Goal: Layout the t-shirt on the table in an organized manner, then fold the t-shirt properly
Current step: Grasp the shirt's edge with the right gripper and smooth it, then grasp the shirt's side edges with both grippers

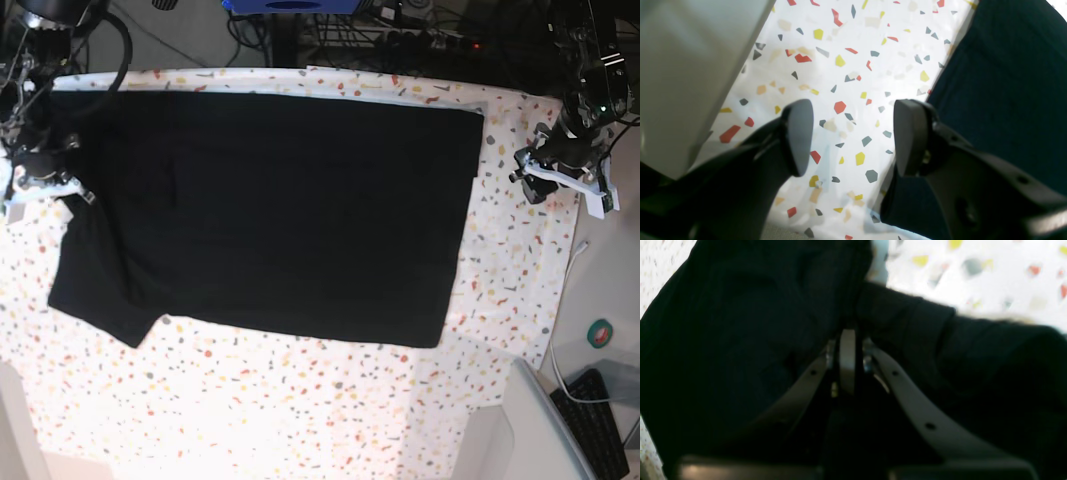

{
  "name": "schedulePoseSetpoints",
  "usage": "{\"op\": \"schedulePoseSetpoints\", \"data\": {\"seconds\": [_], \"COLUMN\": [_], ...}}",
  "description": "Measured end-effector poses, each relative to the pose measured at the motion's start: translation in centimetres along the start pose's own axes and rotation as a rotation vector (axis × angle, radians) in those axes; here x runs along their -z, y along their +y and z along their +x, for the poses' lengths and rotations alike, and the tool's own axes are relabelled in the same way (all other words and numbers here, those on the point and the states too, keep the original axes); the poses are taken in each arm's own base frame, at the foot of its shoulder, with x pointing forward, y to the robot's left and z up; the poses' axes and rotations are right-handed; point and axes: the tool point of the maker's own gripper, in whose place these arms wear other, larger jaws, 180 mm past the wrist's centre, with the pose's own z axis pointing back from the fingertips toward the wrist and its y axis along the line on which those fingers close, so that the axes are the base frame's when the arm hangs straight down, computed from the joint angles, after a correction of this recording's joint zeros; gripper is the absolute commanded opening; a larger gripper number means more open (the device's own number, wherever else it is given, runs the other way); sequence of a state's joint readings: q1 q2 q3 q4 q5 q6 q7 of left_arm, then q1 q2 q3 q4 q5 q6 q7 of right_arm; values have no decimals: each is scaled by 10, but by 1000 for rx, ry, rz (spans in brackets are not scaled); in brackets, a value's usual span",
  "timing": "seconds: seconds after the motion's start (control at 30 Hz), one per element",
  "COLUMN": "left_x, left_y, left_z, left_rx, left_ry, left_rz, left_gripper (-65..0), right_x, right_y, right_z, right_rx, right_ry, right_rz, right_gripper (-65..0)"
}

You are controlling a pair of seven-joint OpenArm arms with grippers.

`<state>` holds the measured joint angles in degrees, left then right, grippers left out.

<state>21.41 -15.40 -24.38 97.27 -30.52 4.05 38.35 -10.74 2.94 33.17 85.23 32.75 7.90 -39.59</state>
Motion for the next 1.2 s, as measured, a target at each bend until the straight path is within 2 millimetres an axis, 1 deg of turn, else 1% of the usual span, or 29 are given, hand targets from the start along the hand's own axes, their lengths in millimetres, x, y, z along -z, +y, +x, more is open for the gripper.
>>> {"op": "schedulePoseSetpoints", "data": {"seconds": [0.03, 0.07, 0.1, 0.13, 0.17, 0.2, 0.23, 0.3, 0.4, 0.43, 0.47, 0.53, 0.6, 0.7, 0.97, 1.0, 1.03, 1.2], "left_x": [0, 0, 0, 0, 0, 0, 0, 0, -1, -1, -1, -1, -1, -1, -1, -1, -1, -1], "left_y": [0, 0, 0, 0, 0, 0, 0, 0, 1, 1, 0, 1, 2, 2, 2, 2, 2, 2], "left_z": [0, 0, 0, 0, 0, 0, 0, 0, -2, -4, -5, -5, -5, -5, -5, -5, -5, -5], "left_rx": [0, 0, 0, 0, 0, 0, -1, 1, 2, 2, -2, -1, 1, 1, 1, 1, 1, 1], "left_ry": [0, 0, 0, 0, 0, 1, 1, 2, 4, 8, 11, 12, 10, 12, 11, 11, 11, 11], "left_rz": [0, 0, 0, 0, -1, 0, -1, 0, 2, 3, -1, 2, 5, 6, 5, 5, 5, 5], "left_gripper": [-293, -293, -293, -293, -293, -293, -293, -293, -293, -293, -293, -293, -293, -293, -293, -293, -293, -293], "right_x": [-2, -3, -5, -5, -5, -3, 3, 20, 52, 61, 69, 82, 88, 90, 92, 92, 92, 93], "right_y": [2, 4, 6, 9, 11, 16, 20, 23, 14, 10, 5, -7, -11, -16, -14, -14, -14, -10], "right_z": [1, 5, 12, 19, 27, 34, 45, 67, 88, 91, 93, 89, 84, 80, 78, 77, 77, 81], "right_rx": [-4, -8, -17, -18, -25, -24, -17, -1, 72, 87, 114, 162, 185, 194, 199, 199, 199, 200], "right_ry": [-2, -14, -39, -57, -71, -82, -106, -117, -92, -75, -57, -16, 8, 18, 24, 25, 25, 20], "right_rz": [3, 8, 9, 18, 21, 29, 38, 57, 32, 30, 24, -11, -22, -32, -29, -28, -28, -21], "right_gripper": [-452, -389, -347, -332, -330, -330, -330, -330, -330, -330, -330, -330, -330, -330, -332, -341, -366, -605]}}
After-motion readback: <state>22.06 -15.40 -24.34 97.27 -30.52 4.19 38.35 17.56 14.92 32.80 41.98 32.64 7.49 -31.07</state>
